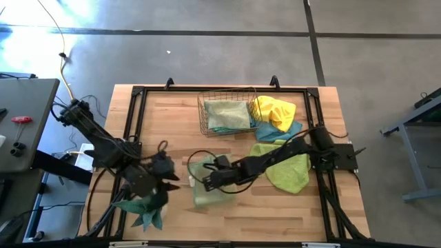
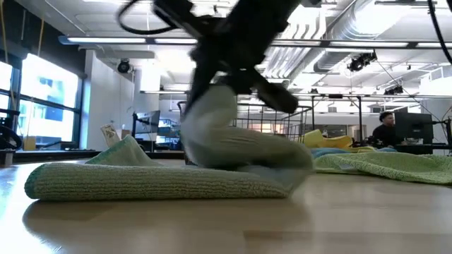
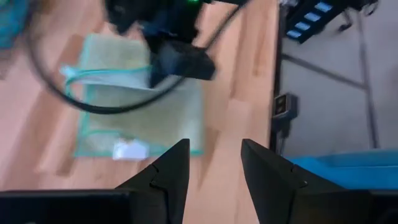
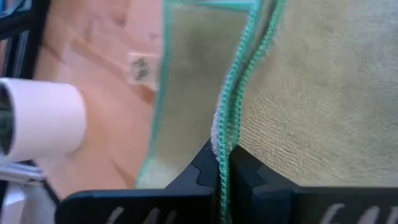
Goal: Fold microfiber towels
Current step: Fold the light green towel
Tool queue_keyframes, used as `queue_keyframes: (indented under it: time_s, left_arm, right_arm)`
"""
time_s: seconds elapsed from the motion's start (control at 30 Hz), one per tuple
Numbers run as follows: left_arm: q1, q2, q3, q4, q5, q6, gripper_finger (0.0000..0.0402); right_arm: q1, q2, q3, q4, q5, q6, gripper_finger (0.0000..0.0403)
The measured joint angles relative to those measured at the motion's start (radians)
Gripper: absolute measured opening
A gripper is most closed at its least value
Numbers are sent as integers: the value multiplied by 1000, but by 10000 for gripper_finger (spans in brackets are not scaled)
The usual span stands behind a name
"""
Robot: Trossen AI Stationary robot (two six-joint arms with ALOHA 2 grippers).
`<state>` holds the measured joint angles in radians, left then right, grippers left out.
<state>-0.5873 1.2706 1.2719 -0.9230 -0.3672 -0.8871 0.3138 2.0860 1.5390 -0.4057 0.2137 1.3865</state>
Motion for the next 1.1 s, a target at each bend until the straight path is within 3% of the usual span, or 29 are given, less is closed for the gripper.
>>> queue_keyframes:
  time_s: [0.4,0.77,0.9,1.1]
  left_arm:
    - [-78,-109,-1,-83,-106,0,136]
    - [-95,-126,0,-110,-119,1,136]
    - [-95,-126,0,-112,-119,15,136]
    - [-95,-126,0,-113,-119,26,136]
  right_arm:
    - [0,107,149,21,-30,11,0]
    - [17,108,148,29,-23,-10,3]
    - [27,108,148,33,-18,-17,36]
    - [25,108,149,29,-91,-48,125]
